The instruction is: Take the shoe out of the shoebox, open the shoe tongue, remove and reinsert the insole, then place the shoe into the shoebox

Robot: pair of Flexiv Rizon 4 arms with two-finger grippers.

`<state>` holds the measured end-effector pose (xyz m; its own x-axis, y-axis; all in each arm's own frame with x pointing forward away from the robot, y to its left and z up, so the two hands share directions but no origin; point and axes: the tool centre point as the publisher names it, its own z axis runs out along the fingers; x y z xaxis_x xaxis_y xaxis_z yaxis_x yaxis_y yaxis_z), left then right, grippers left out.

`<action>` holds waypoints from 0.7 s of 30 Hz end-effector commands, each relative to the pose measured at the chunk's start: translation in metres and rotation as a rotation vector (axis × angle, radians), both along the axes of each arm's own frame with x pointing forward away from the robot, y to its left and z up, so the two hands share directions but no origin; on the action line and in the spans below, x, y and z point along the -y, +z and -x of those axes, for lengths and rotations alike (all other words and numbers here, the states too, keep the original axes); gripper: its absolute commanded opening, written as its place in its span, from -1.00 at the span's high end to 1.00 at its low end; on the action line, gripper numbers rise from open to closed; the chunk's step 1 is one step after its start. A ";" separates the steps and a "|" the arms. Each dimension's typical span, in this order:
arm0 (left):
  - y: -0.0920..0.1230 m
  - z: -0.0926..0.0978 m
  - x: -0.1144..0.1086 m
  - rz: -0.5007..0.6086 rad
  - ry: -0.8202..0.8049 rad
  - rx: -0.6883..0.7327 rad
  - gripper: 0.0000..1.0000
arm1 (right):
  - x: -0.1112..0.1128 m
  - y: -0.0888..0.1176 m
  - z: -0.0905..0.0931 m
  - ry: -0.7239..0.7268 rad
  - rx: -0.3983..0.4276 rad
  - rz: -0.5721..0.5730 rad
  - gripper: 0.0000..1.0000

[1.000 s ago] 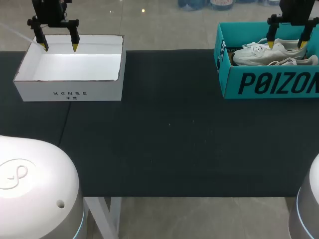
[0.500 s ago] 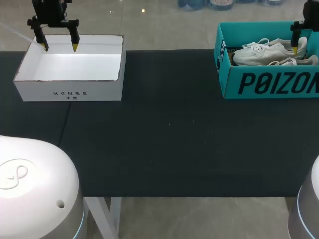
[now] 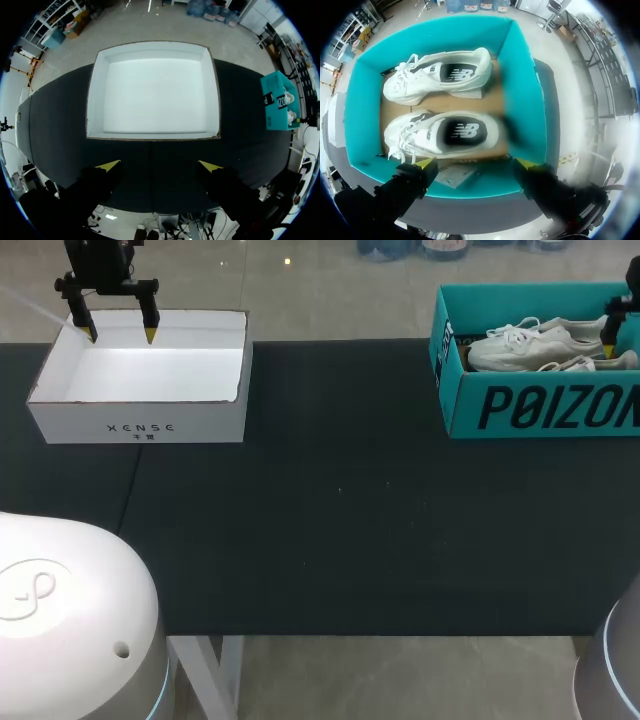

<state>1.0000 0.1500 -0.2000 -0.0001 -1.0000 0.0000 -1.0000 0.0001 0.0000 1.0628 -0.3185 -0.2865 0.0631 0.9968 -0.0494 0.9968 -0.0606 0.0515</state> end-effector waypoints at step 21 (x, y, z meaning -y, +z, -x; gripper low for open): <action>0.000 0.000 0.000 0.000 0.000 0.000 -1.00 | 0.020 -0.054 -0.035 0.038 0.023 0.008 -1.00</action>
